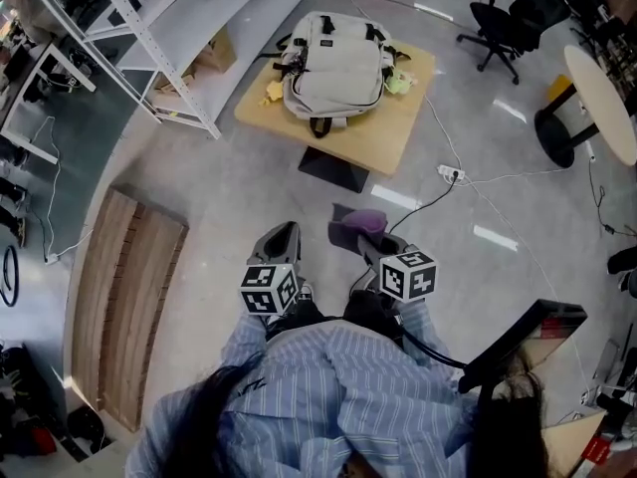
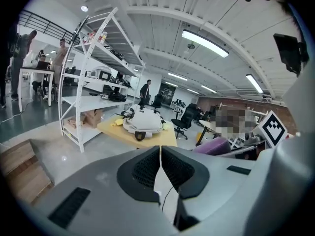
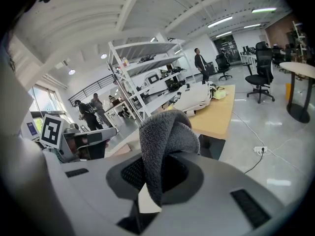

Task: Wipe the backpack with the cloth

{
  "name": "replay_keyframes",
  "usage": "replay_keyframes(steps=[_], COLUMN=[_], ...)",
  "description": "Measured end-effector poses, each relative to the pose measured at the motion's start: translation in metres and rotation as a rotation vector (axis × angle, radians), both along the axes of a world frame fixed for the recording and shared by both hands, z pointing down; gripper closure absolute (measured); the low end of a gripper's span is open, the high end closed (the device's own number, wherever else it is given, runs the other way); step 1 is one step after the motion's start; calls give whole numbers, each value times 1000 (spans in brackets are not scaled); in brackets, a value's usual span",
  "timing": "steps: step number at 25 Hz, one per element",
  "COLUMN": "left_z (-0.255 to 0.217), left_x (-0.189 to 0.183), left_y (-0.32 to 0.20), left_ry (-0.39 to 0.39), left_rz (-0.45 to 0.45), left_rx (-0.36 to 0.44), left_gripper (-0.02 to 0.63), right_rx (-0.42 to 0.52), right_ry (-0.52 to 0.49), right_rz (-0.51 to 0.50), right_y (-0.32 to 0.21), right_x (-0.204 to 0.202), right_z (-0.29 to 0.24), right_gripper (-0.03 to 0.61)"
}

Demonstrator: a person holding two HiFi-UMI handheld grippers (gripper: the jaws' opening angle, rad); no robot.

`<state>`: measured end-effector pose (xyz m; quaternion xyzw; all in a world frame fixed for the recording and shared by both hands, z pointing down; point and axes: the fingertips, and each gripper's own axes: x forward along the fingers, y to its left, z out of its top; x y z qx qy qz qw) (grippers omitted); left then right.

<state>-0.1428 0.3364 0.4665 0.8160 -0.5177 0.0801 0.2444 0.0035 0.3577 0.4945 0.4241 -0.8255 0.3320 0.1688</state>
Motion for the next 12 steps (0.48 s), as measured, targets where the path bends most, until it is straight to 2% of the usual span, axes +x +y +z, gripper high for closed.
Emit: replay_keyframes(steps=[12], left_z=[0], left_x=[68], left_y=[-21], left_ry=[24], left_rz=[-76], left_rx=[-16], left_gripper=[600], right_rx=[-18], right_ry=[-6], right_rz=[-39], right_y=[-24], right_x=[84], right_z=[2], right_gripper=[537])
